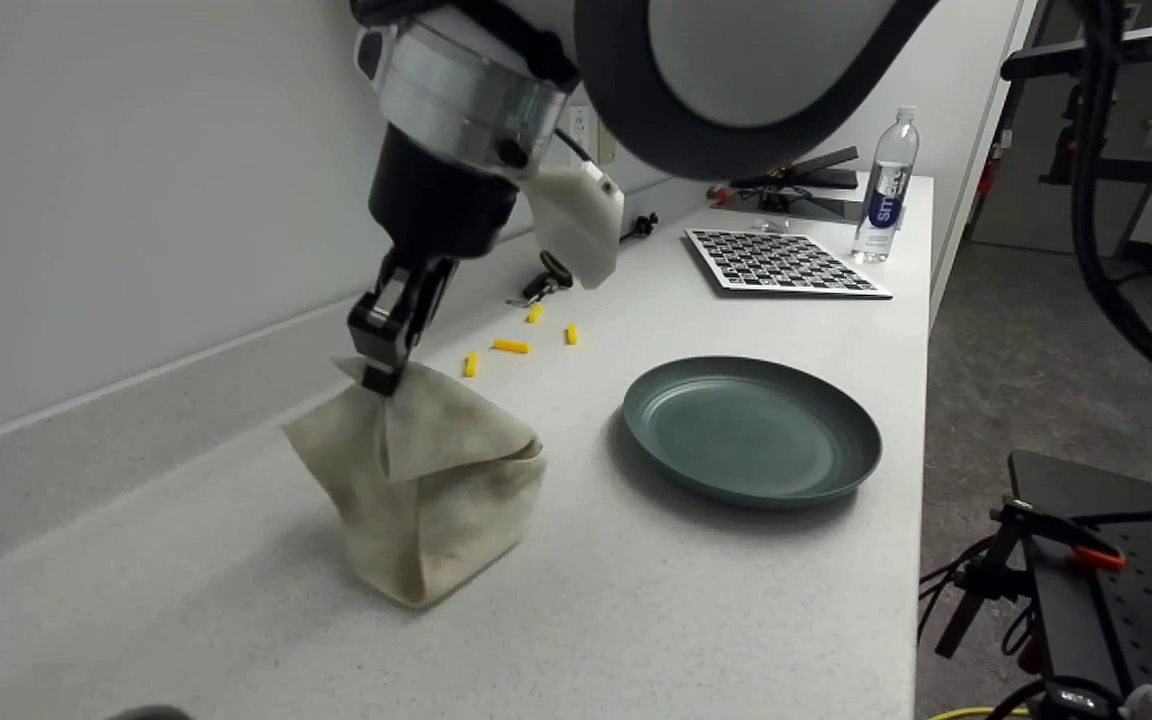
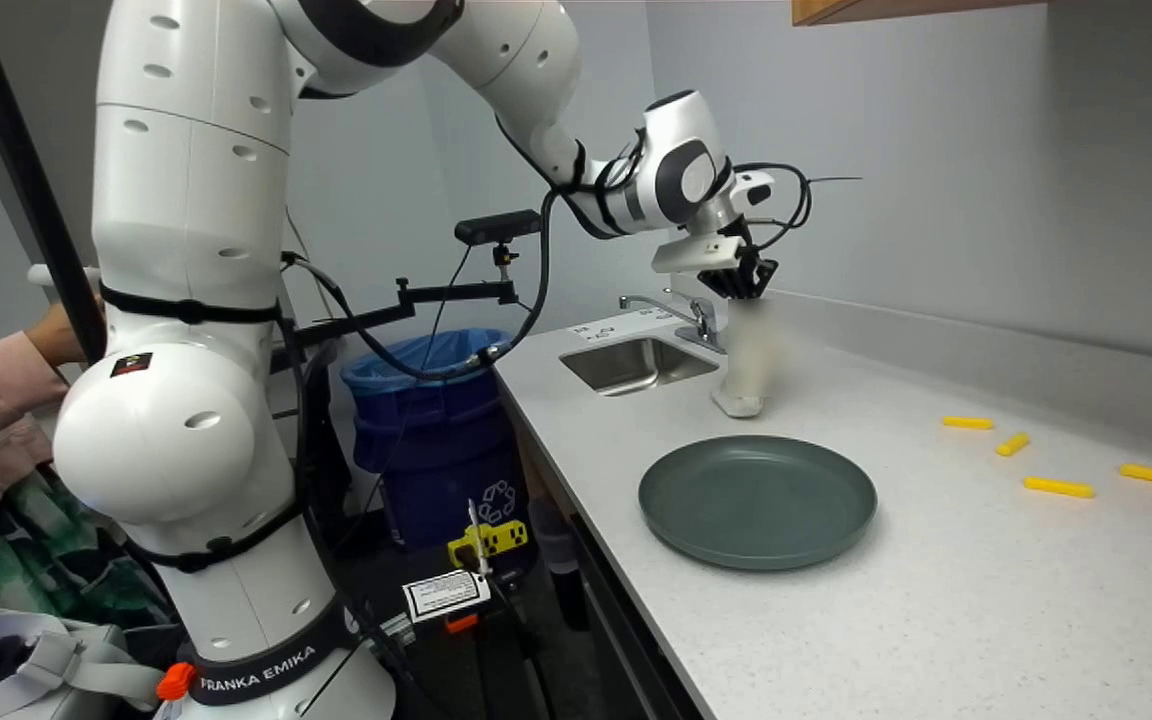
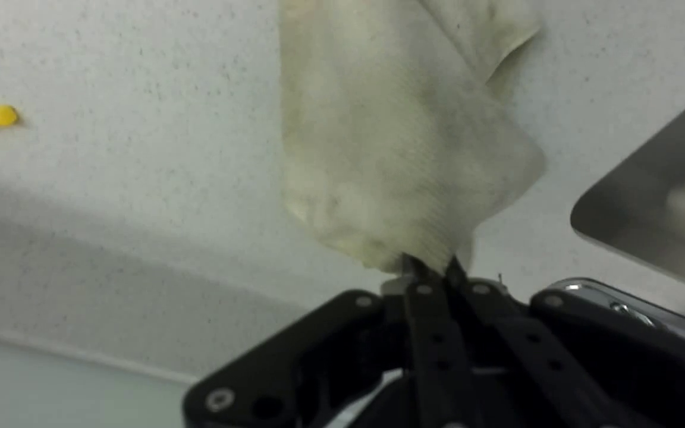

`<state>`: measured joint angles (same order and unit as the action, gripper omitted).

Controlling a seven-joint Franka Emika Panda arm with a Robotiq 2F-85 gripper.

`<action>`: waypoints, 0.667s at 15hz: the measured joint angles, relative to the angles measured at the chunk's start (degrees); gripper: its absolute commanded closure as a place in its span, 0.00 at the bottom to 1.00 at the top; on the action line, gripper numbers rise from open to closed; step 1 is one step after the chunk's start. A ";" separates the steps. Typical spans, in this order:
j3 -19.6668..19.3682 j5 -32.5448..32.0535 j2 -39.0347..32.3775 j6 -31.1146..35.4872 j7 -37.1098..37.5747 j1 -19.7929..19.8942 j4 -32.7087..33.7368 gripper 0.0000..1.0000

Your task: Use the cloth to wipe the table and then move it to the left and wipe the countertop

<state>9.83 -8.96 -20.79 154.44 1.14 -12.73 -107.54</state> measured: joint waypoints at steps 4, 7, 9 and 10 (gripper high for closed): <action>0.96 0.58 3.64 0.06 -0.23 -0.01 0.19 0.99; 1.00 0.52 5.47 0.08 -0.95 -0.01 0.23 0.71; 1.00 0.61 6.16 -0.21 -1.06 -0.01 0.22 0.64; 1.00 0.68 6.28 -0.37 -1.07 0.01 0.20 0.56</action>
<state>10.83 -8.28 -14.50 154.07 0.07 -12.72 -107.35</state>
